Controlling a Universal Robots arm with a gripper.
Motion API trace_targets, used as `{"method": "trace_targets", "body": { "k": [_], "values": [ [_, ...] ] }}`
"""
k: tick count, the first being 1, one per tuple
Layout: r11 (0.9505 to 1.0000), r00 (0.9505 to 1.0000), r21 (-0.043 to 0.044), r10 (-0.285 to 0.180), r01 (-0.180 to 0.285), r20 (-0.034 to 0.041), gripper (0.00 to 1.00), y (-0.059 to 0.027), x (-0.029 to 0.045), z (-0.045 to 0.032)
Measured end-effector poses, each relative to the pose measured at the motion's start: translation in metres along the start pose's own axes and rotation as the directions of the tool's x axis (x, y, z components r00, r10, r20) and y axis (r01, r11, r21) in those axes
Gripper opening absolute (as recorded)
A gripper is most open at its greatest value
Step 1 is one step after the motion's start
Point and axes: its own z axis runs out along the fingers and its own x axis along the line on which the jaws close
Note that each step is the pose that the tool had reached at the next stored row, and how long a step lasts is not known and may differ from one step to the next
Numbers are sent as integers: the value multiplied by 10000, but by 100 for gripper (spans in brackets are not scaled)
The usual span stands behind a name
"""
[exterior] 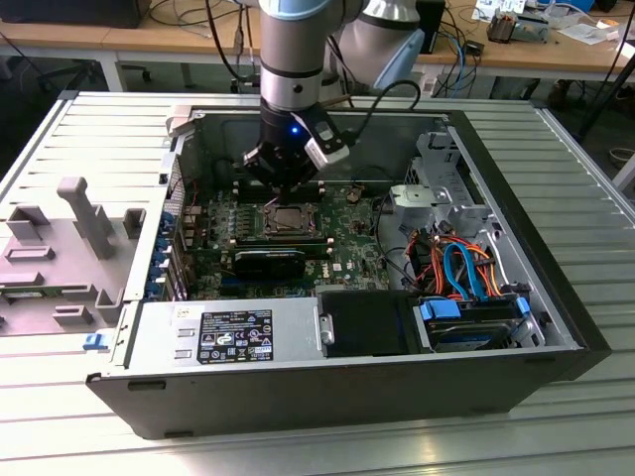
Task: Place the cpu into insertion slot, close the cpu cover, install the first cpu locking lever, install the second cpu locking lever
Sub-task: 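Install the first cpu locking lever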
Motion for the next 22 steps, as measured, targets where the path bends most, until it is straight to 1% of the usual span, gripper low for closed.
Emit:
{"method": "trace_targets", "body": {
  "k": [2,3,4,9,12,15,18,20,22],
  "values": [
    [10000,10000,1,1,-1,40,11,9,53,1],
    [10000,10000,5,2,-3,76,11,17,98,3],
    [10000,10000,7,2,-2,98,11,31,127,4],
    [10000,9999,5,24,-24,122,11,89,192,7],
    [9999,9998,0,143,-143,121,11,100,196,23],
    [9988,9988,-12,480,-480,118,11,104,196,56],
    [9987,9986,-12,511,-511,115,11,164,186,64],
    [9987,9986,-15,512,-512,118,11,225,175,74],
    [9986,9986,-14,523,-523,116,11,254,170,87]
  ]
}}
